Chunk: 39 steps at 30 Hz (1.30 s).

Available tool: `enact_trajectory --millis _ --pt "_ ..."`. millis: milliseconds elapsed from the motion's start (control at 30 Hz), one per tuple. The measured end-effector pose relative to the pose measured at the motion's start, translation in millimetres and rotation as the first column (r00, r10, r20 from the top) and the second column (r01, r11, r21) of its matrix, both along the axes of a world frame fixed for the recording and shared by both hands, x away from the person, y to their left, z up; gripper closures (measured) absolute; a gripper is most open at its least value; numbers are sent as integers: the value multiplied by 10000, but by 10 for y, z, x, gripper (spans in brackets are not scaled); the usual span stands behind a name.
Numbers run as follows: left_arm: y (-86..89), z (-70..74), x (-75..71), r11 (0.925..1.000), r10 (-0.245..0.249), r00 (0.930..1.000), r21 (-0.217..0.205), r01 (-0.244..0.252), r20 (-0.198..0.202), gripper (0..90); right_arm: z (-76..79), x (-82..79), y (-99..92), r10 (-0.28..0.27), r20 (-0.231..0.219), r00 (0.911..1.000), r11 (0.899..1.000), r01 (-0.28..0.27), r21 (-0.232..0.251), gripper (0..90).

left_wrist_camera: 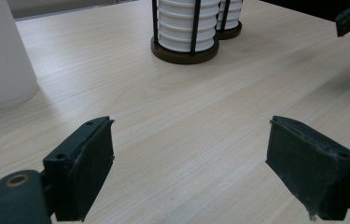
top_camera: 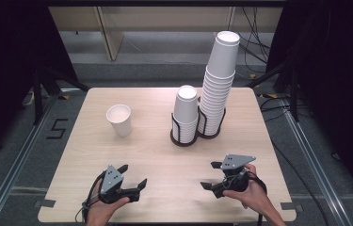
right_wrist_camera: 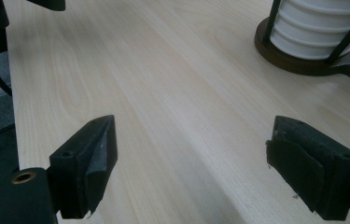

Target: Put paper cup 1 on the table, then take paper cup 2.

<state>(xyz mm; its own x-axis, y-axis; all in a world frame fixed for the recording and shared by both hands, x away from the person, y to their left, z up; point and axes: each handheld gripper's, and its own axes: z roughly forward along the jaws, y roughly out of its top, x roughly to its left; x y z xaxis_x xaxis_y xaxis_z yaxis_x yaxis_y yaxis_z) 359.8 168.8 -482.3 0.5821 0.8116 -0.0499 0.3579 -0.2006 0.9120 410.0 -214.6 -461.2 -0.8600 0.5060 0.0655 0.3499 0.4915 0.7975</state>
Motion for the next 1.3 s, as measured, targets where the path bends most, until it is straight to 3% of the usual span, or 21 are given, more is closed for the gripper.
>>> enact_trajectory --millis 267,533,567,600,633,733,800,900,933,1000,1133,1200,1267,1300 --pt "-28 -19 -96 9997 -215 9998 -98 215 11 142 22 9 -31 -268 -66 9996 9994 269 197 166" --pt "-52 -53 -185 9991 -417 9991 93 417 12 142 146 63 -132 -1226 263 9921 9920 1217 337 167" --pt "-55 -61 -187 9989 -456 9990 60 455 33 142 179 60 -142 -1419 178 9897 9893 1412 365 167" --pt "-53 -59 -193 9988 -464 9989 150 464 -27 142 246 92 -171 -1680 419 9849 9849 1659 504 167" --pt "-54 -63 -192 9987 -493 9988 104 493 -16 142 246 92 -171 -1680 419 9849 9849 1659 504 167" --pt "-51 -63 -194 9989 -454 9990 108 454 18 142 401 174 -239 -2197 594 9738 9734 2147 804 167" --pt "-43 -63 -199 9994 -347 9994 82 347 -35 142 477 213 -268 -2468 492 9678 9662 2419 887 166" --pt "-34 -65 -188 9993 -363 9993 27 363 -21 142 552 270 -312 -2600 766 9626 9624 2519 1012 166" --pt "-33 -63 -187 9995 -316 9995 38 316 -34 142 591 279 -322 -2762 585 9593 9568 2687 1111 165" --pt "-29 -72 -178 9993 -376 9993 38 376 -29 142 662 336 -360 -2936 952 9512 9516 2813 1240 165" --pt "-28 -77 -182 9993 -359 9993 87 360 -72 142 838 451 -425 -3313 1090 9372 9360 3120 1627 163" --pt "-26 -80 -182 9992 -388 9992 111 389 -91 142 866 481 -431 -3325 1147 9361 9342 3102 1762 164" --pt "-30 -79 -179 9992 -378 9993 85 378 -84 142 932 519 -448 -3566 1232 9261 9268 3341 1715 162" --pt "-30 -76 -179 9992 -377 9993 101 378 -65 142 968 538 -463 -3548 1234 9268 9281 3332 1663 162"
